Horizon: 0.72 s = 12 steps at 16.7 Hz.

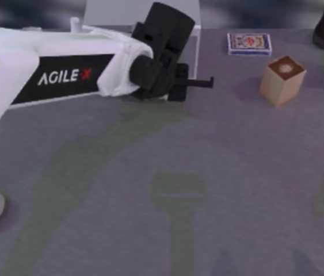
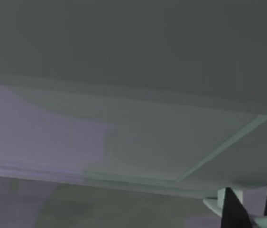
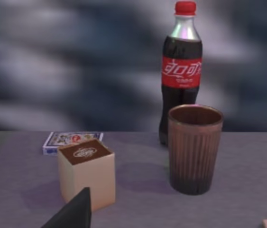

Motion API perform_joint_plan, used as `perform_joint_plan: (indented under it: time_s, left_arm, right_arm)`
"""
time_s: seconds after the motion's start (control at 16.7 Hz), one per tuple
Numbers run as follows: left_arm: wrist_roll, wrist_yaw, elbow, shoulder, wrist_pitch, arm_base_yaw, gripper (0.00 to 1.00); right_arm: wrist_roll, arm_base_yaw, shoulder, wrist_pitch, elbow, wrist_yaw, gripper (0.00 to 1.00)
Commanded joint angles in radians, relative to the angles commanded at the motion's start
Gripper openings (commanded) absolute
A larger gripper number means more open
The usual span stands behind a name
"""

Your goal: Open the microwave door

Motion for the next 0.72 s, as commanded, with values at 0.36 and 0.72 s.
perform_joint_plan:
  time_s: [0.36,0.72]
  left_arm:
    - [-0.005,0.007,0.003,0.003,0.0,-0.009,0.0]
    - [0.047,0.04,-0.053,-0.039,0.036,0.009,0.0]
  right_arm:
    - [0.0,0.0,0.0,0.0,0.0,0.0,1.0]
    - [0.0,0.0,0.0,0.0,0.0,0.0,1.0]
